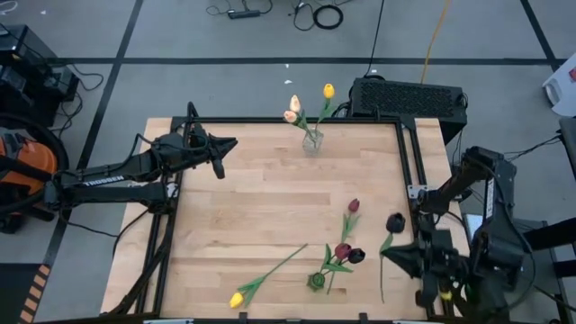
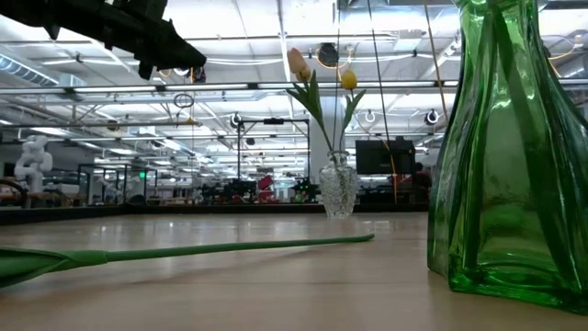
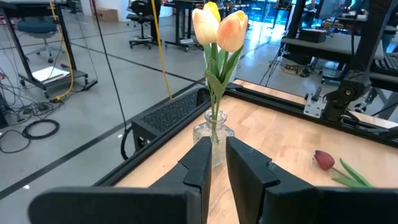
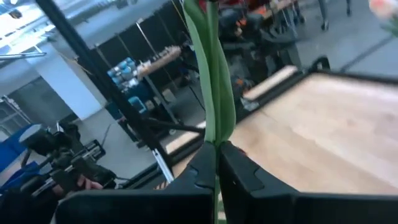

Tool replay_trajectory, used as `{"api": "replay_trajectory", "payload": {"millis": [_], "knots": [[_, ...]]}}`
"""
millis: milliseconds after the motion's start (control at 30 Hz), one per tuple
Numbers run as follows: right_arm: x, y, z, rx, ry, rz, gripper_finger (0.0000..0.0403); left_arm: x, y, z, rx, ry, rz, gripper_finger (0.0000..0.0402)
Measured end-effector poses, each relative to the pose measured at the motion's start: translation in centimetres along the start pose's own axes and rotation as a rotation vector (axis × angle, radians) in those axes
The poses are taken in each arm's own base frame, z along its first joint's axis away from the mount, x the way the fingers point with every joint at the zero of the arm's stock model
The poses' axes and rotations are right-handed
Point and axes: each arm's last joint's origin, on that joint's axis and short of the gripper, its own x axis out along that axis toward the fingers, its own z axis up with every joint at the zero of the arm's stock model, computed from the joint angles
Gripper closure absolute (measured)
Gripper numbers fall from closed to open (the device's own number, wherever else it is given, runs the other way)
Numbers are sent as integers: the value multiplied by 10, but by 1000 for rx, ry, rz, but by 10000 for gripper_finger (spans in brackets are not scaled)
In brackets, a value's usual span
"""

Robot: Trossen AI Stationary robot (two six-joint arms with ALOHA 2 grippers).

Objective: Sort flowers into vase by color
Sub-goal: Put the black tulip into the green flower vase

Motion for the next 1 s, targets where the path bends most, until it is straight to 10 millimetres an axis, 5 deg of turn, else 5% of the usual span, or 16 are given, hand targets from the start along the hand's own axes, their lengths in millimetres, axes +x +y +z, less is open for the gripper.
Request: {"api": "replay_trajectory", "payload": {"millis": [500,1000], "knots": [[20,40,-49,-196,-183,-63,402,0,0,0,0,0,0,347],[101,48,-75,-164,-237,-222,402,0,-1,0,-82,2,-27,347]]}}
